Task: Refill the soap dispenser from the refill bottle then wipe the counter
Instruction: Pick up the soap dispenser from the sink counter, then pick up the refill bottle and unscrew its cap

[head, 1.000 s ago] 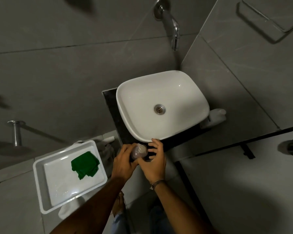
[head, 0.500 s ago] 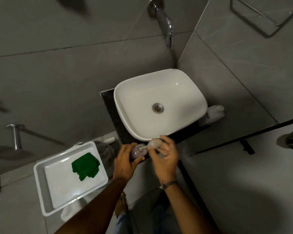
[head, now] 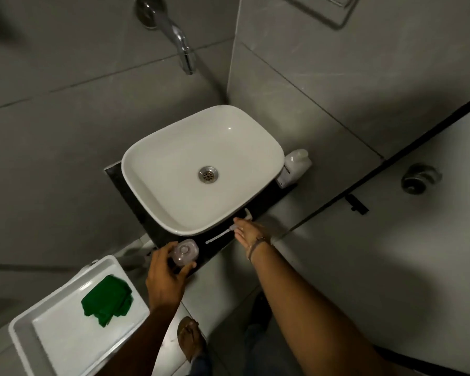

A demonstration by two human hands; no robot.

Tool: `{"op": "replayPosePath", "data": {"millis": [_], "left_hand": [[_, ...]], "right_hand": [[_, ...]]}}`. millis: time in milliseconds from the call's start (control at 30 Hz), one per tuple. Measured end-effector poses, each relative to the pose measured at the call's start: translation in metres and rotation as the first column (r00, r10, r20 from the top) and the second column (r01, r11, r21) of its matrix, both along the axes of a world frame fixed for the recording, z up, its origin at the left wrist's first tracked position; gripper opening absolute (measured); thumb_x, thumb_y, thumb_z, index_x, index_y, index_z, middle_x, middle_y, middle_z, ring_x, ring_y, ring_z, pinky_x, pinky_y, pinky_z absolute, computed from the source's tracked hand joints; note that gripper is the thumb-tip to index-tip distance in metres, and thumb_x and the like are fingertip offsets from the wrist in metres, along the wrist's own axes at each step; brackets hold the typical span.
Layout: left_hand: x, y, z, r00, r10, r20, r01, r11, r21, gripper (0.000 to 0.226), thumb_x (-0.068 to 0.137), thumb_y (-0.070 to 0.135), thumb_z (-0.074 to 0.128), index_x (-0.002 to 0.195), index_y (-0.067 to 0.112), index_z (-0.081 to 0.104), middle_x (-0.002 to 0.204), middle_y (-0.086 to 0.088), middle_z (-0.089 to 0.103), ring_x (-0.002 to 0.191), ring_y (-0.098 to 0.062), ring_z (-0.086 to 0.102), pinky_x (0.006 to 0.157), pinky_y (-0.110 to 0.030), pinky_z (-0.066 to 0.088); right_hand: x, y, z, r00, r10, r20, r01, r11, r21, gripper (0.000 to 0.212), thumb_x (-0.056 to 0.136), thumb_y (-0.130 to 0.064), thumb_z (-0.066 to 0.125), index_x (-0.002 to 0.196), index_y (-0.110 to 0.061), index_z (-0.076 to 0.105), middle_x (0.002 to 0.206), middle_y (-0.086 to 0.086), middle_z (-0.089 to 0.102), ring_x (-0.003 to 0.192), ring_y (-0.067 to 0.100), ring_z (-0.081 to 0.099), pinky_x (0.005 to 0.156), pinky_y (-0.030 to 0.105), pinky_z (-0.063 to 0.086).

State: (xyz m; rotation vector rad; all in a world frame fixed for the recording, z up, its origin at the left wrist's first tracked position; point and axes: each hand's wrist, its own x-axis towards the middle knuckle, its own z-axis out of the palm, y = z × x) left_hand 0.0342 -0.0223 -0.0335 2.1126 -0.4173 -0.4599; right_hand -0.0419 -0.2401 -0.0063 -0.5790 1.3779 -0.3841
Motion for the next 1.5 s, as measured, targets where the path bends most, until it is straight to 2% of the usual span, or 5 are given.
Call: {"op": "replayPosePath", "data": {"millis": [600,767,867,1000,1500], "left_hand": [[-0.006,-0.003,0.013,1.000,-0.004,-0.010,0.004,1.000,0.016,0.081,0.071,0.011,0.097,0.142,0.012,0.057,0.137,-0.011,0.061,0.126,-0.035,0.062,0.103,-0.040,0.050],[-0.018,0.029,0.030,0.981,-0.051,0.187,0.031,0.993,0.110,0.117,0.058,0.049,0.101,0.153,0.010,0.045,0.149,-0.019,0.048,0.139,-0.038,0.045,0.113,-0.050,0.041],[-0.046,0.036,0.047,0.935,-0.103,0.339,0.079,0.993,0.082,0.099,0.073,0.078,0.070,0.146,0.012,0.054,0.139,-0.017,0.049,0.129,-0.038,0.048,0.106,-0.043,0.040],[-0.079,-0.040,0.069,0.851,-0.331,0.407,0.358,0.934,0.010,0.053,0.089,0.050,0.073,0.135,0.029,0.063,0.127,0.002,0.062,0.115,-0.024,0.059,0.094,-0.043,0.047],[-0.084,-0.380,0.071,0.964,-0.263,-0.040,0.266,0.961,0.080,0.100,0.089,0.036,0.081,0.165,0.032,0.017,0.148,-0.012,0.062,0.132,-0.036,0.062,0.105,-0.056,0.055]], "right_hand": [[0.011,-0.007,-0.030,0.990,-0.009,-0.142,0.006,1.000,-0.022,0.034,0.078,-0.002,0.089,0.098,0.017,0.069,0.100,0.027,0.072,0.085,0.030,0.068,0.090,0.041,0.061],[-0.001,-0.007,-0.025,0.993,-0.004,-0.119,0.003,1.000,-0.008,0.045,0.071,-0.013,0.095,0.098,0.013,0.070,0.099,0.022,0.073,0.087,0.030,0.071,0.084,0.039,0.063],[-0.020,-0.017,-0.013,0.988,-0.025,-0.155,0.016,0.998,-0.060,0.040,0.066,-0.016,0.098,0.078,-0.001,0.064,0.080,0.016,0.065,0.075,0.026,0.061,0.070,0.035,0.061],[-0.057,-0.051,0.006,0.963,-0.061,-0.262,-0.003,0.971,-0.237,0.031,0.072,-0.012,0.094,0.082,-0.007,0.066,0.088,0.020,0.071,0.074,0.030,0.066,0.073,0.043,0.065],[-0.088,-0.218,0.082,0.757,0.009,-0.654,-0.628,0.289,-0.723,0.028,0.079,-0.004,0.082,0.100,-0.022,0.073,0.101,-0.003,0.075,0.092,0.013,0.071,0.077,0.027,0.063]]}}
